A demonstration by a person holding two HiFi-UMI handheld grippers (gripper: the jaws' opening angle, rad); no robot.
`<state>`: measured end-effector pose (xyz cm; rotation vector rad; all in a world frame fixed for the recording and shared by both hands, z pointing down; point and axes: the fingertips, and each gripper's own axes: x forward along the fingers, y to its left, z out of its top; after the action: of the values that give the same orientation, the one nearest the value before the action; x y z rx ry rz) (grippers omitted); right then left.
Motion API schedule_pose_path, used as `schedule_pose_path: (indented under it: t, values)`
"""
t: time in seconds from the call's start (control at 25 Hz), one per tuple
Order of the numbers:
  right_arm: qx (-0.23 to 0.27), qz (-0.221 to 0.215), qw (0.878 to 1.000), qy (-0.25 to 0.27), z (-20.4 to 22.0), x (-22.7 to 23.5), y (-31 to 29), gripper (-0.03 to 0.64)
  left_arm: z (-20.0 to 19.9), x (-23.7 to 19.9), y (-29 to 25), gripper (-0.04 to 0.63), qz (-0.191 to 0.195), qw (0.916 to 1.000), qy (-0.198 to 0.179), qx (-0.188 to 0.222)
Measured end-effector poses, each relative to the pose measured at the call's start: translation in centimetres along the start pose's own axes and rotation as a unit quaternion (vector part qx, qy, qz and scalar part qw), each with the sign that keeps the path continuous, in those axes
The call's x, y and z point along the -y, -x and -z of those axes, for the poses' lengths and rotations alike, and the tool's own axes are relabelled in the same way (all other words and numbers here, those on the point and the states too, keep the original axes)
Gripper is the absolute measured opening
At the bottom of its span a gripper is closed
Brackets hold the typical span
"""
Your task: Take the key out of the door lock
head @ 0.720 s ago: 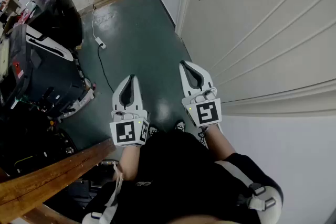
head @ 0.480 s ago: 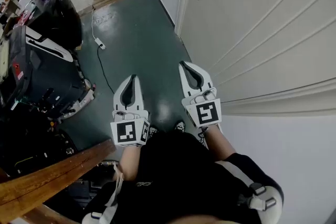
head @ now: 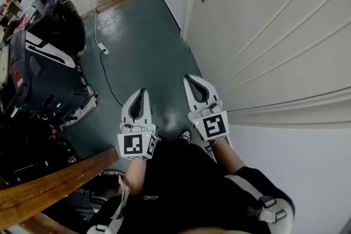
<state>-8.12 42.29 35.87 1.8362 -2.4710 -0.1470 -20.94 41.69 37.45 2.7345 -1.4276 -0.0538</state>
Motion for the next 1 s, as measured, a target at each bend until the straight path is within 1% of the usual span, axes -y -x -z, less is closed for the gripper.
schedule_pose_path:
  t: [0.12,0.2,0.32,0.4,0.44,0.48,0.56,0.64,0.68,0.84,1.0]
  values:
    - [0.012,-0.012,1.0,-0.003,0.6,0.6,0.8,0.009,0.5,1.9,-0.2,0.025,0.012,0.9998,0.002,-0.015]
    - [0.004,-0.012,1.0,-0.009,1.2,1.1,1.1,0.009,1.2,3.1,-0.3,0.025,0.02,0.9995,-0.004,-0.023]
    - [-0.007,-0.017,1.0,-0.022,2.2,1.3,1.8,0.009,1.7,4.6,0.0,0.028,0.023,0.9987,-0.038,-0.025]
    - [-0.007,-0.025,0.999,-0.027,2.7,1.2,2.4,0.009,1.7,5.0,0.6,0.031,0.014,0.9983,-0.051,-0.024]
    - [-0.007,-0.026,0.999,-0.029,2.8,1.3,2.6,0.009,1.8,5.1,0.7,0.038,0.01,0.9985,-0.048,-0.025]
    - [-0.007,-0.027,0.999,-0.031,3.0,1.4,2.7,0.009,2.0,5.0,0.8,0.063,0.008,0.9988,-0.04,-0.028]
    - [-0.013,-0.025,0.999,-0.034,3.5,1.7,2.7,0.009,3.0,4.8,0.7,0.14,0.009,0.9991,-0.014,-0.038]
    - [-0.015,-0.027,0.999,-0.037,4.0,1.8,2.5,0.009,3.6,4.4,0.6,0.184,0.008,0.999,0.014,-0.042]
    - [-0.014,-0.03,0.999,-0.037,4.2,1.8,2.2,0.009,3.7,4.3,0.5,0.196,0.006,0.9989,0.02,-0.042]
    - [-0.002,-0.038,0.999,-0.021,4.4,2.0,1.0,0.009,4.4,3.6,-1.0,0.196,0.005,0.9991,0.021,-0.035]
    - [-0.003,-0.039,0.999,0.001,4.3,2.7,0.1,0.009,4.5,3.2,-3.0,0.196,0.01,0.9991,0.028,-0.031]
